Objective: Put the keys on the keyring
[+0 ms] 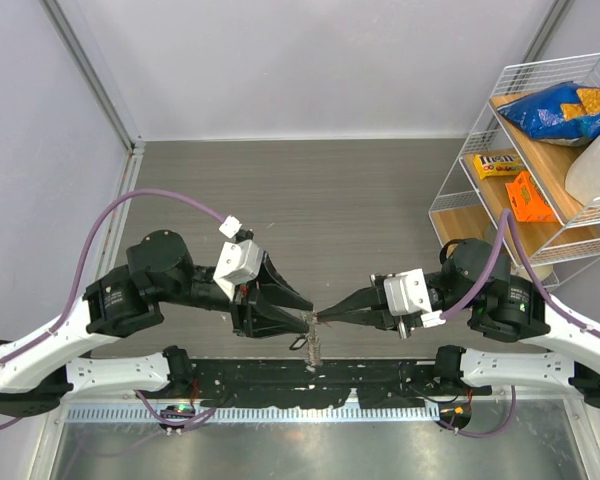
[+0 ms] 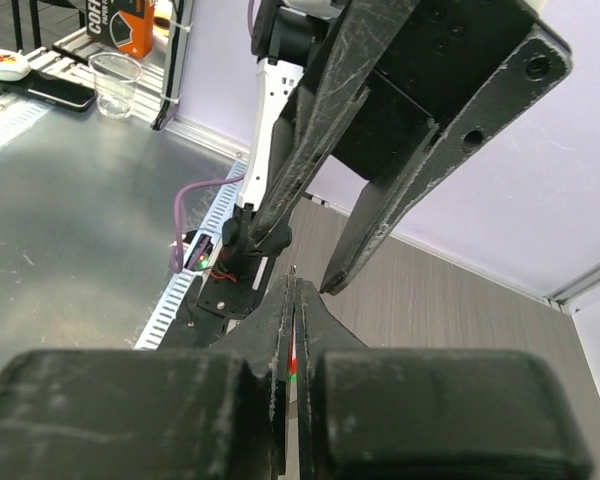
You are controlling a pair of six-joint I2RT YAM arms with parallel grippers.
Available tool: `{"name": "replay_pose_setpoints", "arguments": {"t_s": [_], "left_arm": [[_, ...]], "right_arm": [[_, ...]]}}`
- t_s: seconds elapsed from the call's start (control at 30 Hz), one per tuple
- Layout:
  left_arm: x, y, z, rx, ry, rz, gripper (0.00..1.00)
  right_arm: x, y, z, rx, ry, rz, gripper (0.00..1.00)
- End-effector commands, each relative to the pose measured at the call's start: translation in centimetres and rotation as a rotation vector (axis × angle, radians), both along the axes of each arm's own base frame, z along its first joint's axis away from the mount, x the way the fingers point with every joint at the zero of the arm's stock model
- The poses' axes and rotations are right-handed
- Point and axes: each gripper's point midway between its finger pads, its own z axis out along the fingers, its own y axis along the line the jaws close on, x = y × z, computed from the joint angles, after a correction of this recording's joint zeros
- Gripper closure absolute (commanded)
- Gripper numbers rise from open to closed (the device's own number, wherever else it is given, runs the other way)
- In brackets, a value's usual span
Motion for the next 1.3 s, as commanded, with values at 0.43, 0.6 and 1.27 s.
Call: {"name": "replay_pose_setpoints", "arguments": {"t_s": [0.43,0.6,1.27], "left_arm": [[3.4,1.0,1.0,-0.055,-0.005,0.228,0.62],[3.2,0.9,1.4,-0.067,-0.009,0.214,0.62],[0.3,0.0,2.0,-0.091,-0.012,0.027,0.63]], "right_arm": [[0.7,-1.5,6.5,0.222,0.007,-0.077,0.94],[0.6,-1.5,6.6,0.225,0.014,-0.071,0.94],[0.8,-1.0,7.3,0.242,0.033,-0.077,0.94]]}}
